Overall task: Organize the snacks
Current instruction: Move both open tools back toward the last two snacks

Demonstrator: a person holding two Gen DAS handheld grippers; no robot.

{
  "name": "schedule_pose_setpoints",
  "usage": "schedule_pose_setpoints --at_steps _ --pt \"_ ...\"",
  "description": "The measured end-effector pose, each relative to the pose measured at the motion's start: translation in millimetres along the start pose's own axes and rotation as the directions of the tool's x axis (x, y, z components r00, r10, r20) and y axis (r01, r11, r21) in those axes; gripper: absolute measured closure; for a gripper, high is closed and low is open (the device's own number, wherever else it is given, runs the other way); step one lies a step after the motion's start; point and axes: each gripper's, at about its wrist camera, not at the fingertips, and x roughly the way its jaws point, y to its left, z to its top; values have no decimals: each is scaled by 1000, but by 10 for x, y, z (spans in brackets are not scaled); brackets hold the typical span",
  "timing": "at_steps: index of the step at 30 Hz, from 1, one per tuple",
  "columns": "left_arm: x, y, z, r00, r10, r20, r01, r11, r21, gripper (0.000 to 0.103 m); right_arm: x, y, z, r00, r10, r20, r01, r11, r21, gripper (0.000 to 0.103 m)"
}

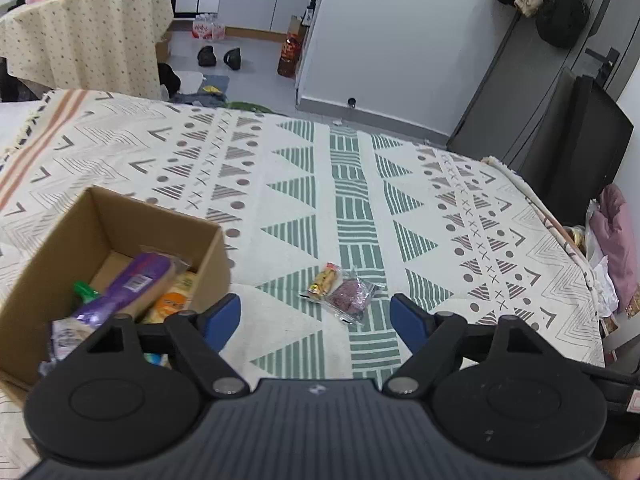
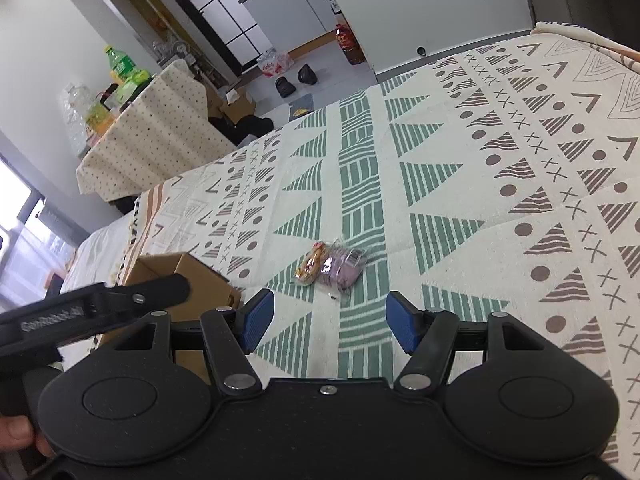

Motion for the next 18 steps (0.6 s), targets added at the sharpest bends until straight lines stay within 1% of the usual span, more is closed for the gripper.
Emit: schedule_pose_setpoints --at_steps 3,7,9,11,18 --pt "149 -60 20 1000 3 -9 -3 1000 20 28 95 -43 3 1000 0 -8 0 1000 23 41" --pt "340 -107 43 1000 -2 -20 3 999 33 32 244 -79 -15 1000 -13 -26 14 1000 25 43" --pt "438 -105 46 1000 6 -31 -5 999 38 37 323 -102 -26 999 -21 -37 22 999 34 44" --pt "522 -91 51 999 8 -40 -7 999 31 39 392 -130 -43 999 -28 -47 29 999 41 45" --pt "753 -72 69 999 6 -54 -5 999 37 47 578 -202 -57 999 3 -54 1 997 71 49"
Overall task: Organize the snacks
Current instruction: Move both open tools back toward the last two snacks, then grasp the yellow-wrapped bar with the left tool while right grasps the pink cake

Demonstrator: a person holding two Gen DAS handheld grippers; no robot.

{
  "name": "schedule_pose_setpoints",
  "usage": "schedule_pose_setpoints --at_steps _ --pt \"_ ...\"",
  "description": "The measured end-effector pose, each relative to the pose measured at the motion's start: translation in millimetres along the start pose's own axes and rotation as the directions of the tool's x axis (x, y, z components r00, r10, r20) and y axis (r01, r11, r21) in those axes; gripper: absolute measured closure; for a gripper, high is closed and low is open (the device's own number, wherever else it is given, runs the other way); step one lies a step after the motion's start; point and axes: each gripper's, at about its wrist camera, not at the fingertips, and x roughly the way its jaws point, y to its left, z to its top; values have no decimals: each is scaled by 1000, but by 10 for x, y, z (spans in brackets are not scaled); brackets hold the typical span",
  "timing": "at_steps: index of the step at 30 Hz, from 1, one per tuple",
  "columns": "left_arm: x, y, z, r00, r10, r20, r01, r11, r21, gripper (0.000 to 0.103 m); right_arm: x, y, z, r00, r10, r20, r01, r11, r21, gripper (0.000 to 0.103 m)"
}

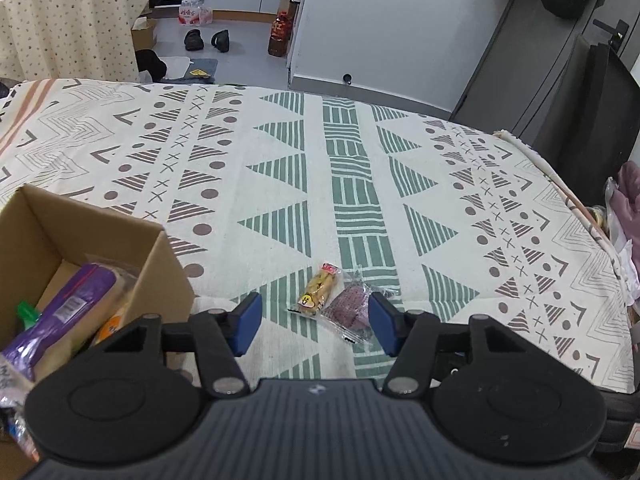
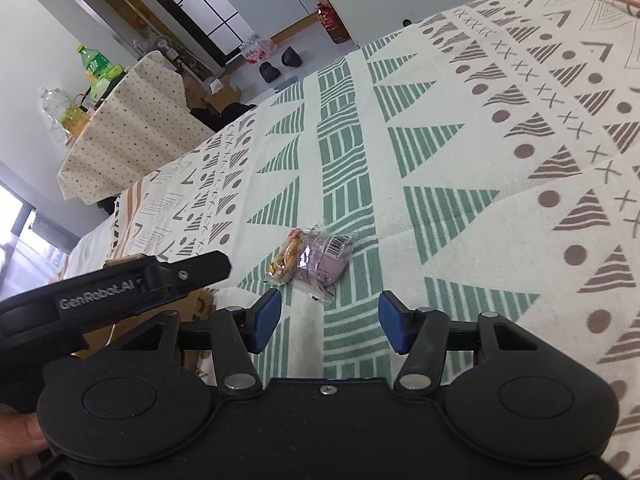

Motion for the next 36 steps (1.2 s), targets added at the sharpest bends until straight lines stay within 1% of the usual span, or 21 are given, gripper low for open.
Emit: schedule_pose_setpoints --at_steps 8,11,18,20,21,22,25,28,32,36 --pt "236 43 10 1000 -4 -29 3 1000 -4 59 229 -35 53 1000 20 -18 -20 999 32 52" --pt "300 78 31 1000 0 -28 -1 1000 -12 60 313 -55 83 1000 22 -19 -21 999 36 52" --pt "450 154 121 999 10 -34 -11 999 -41 67 541 -65 188 999 41 -24 -39 997 67 53" --pt "484 180 149 999 14 -36 -15 999 -50 67 618 -51 209 999 39 -36 -37 997 65 61" --pt "504 190 162 999 12 -40 -14 998 -54 68 659 -46 213 998 33 -50 -30 998 60 73" --pt "526 192 173 999 13 -44 -15 998 -55 68 686 -47 214 998 28 -58 -25 998 59 75" --pt "588 167 195 999 -2 -53 0 999 -45 67 672 -21 215 998 16 -55 -15 999 35 78" --pt "640 116 195 998 -9 -54 8 999 -32 67 625 -63 216 998 8 -61 -6 999 42 80" --pt "756 52 181 997 -24 -74 22 999 -26 67 553 -87 227 998 -16 -63 17 1000 17 80" --pt "874 -25 119 994 -23 -108 22 1000 -4 67 494 -85 220 997 -35 -68 34 999 -17 80"
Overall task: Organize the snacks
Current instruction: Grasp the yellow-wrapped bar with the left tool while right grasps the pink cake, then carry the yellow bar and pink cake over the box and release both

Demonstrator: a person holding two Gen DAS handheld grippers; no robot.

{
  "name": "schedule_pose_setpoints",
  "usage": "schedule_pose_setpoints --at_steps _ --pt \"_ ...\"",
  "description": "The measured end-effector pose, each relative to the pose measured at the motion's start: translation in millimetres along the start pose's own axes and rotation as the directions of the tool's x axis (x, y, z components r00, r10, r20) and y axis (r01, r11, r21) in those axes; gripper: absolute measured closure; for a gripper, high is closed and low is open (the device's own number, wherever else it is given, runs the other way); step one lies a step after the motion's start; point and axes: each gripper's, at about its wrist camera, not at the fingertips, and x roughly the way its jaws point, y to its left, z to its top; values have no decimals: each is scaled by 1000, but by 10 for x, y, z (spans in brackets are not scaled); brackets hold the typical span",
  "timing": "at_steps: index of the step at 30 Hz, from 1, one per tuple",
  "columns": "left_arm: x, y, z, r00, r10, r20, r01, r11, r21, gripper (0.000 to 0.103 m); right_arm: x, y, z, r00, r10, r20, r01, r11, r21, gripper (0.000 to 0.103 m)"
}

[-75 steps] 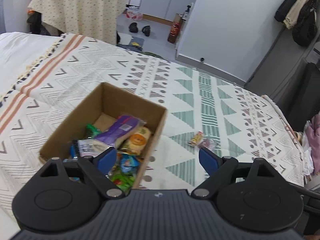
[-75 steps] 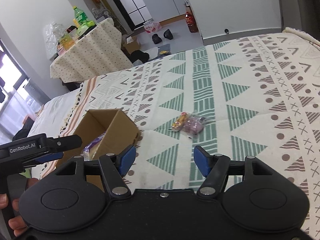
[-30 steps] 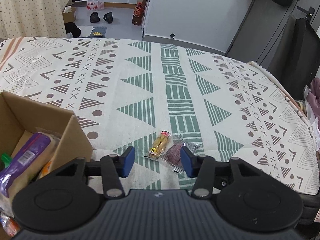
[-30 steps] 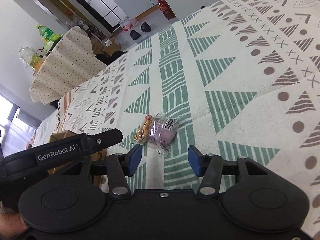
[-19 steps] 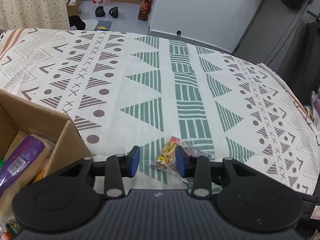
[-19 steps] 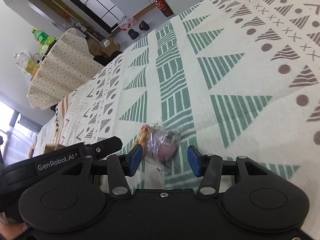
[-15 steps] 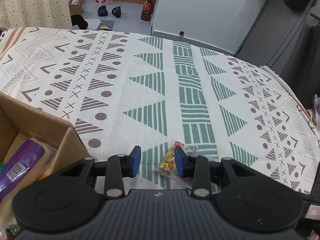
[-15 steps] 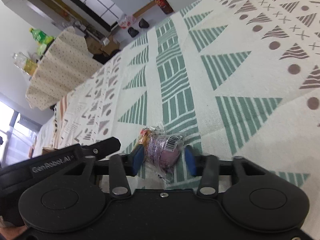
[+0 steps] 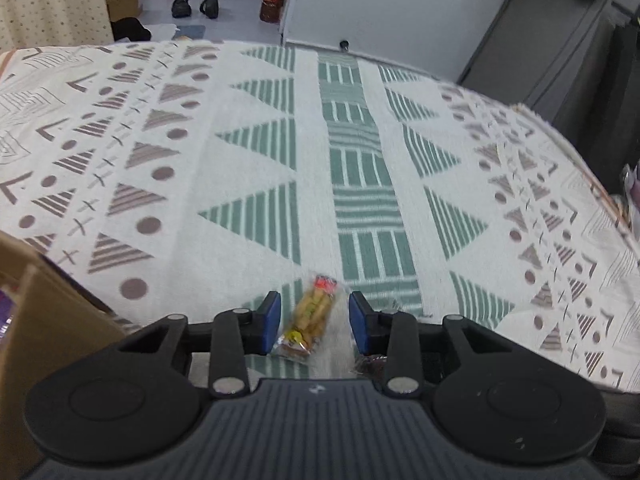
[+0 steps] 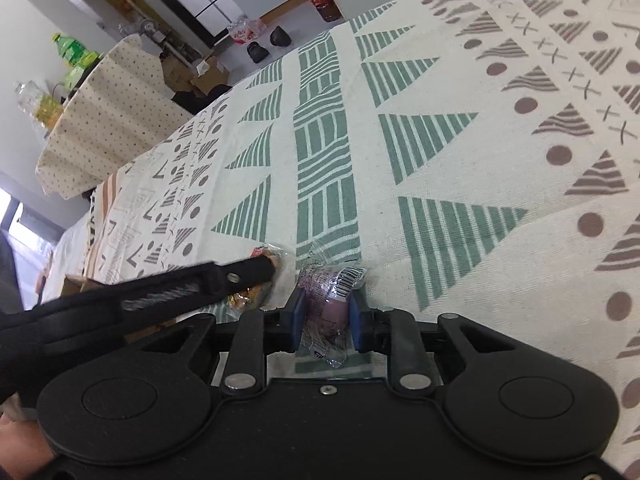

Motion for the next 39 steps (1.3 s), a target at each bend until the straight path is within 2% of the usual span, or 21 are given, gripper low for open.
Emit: schedule_pose_setpoints --at_steps 2,3,4,7,9,11,13,22,39 --pt "47 14 -34 1000 7 -13 -8 1000 -15 70 -1 17 1 1000 -6 -8 6 1000 -18 76" --pt "60 23 -49 1000 20 -16 -21 1000 -17 80 4 20 0 1000 -11 -11 11 1000 -18 71" --pt "59 34 -60 999 32 -14 -32 999 -16 83 10 27 7 1000 -16 -11 16 1000 -17 65" --pt "10 86 -60 1000 22 -13 -23 999 -26 85 32 68 19 1000 -19 2 19 1000 -23 62" --pt "-38 104 -56 999 36 -6 -36 999 -23 85 72 87 30 1000 -30 0 30 999 -23 62" --pt "-91 140 -54 999 38 -5 -38 999 -39 85 91 92 39 999 -46 -9 46 999 -25 72" --pt "-151 167 -58 999 39 -2 -39 998 -48 85 68 98 51 999 -41 -16 41 999 -16 75" --pt "-560 185 -76 999 28 47 -25 997 -67 86 -231 229 15 999 -30 20 31 999 -26 77" --pt "-1507 400 -150 985 14 172 4 995 -103 85 -756 861 -51 993 55 107 -46 996 -80 77"
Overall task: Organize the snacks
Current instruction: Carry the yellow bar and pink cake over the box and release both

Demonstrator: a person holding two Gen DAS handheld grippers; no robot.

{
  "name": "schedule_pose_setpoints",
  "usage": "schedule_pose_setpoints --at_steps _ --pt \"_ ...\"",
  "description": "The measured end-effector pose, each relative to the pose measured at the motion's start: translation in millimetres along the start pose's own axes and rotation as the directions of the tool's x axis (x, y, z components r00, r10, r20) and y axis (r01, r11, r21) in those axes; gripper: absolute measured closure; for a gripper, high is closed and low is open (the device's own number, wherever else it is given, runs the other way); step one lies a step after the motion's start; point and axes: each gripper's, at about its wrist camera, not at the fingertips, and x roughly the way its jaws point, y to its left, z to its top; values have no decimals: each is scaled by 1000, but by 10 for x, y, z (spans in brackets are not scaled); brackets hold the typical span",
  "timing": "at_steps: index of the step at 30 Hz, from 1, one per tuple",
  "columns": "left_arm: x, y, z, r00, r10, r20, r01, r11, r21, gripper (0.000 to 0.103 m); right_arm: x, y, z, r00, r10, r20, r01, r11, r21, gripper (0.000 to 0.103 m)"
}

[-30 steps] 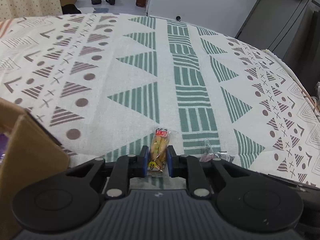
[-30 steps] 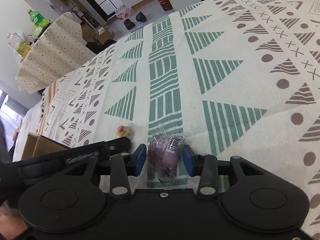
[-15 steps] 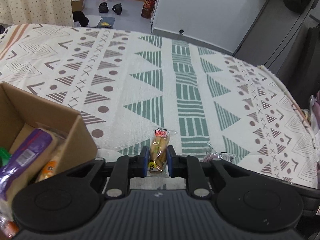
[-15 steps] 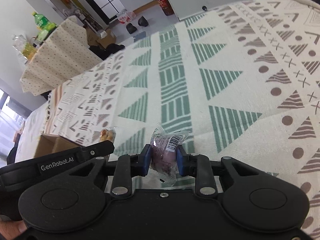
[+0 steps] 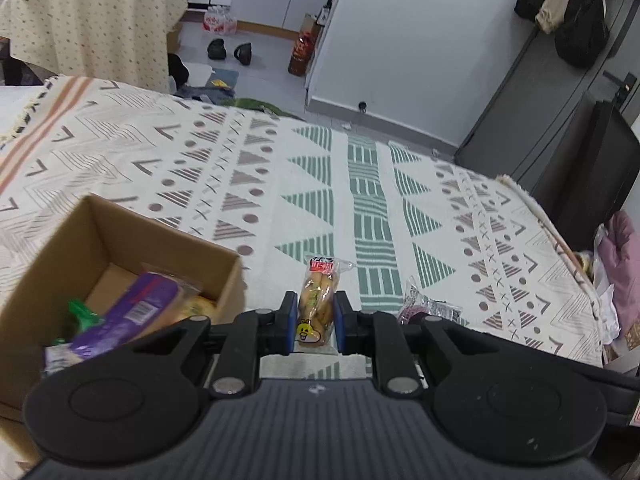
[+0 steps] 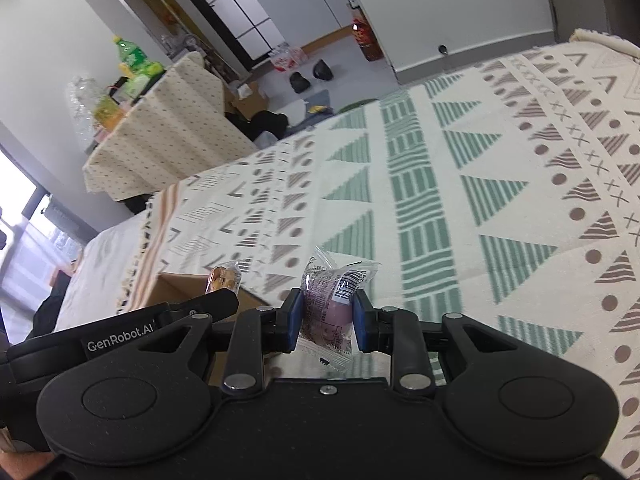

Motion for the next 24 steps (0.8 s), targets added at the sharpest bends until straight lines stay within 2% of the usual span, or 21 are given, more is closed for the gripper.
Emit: schedule_pose_setpoints --at_steps 15,24 --pt "-480 634 131 996 63 68 -58 996 -66 85 -28 660 -74 998 61 13 -60 996 -62 77" --pt "-532 1050 197 992 104 67 -95 988 -121 85 116 993 -133 996 85 -10 -86 992 -90 77"
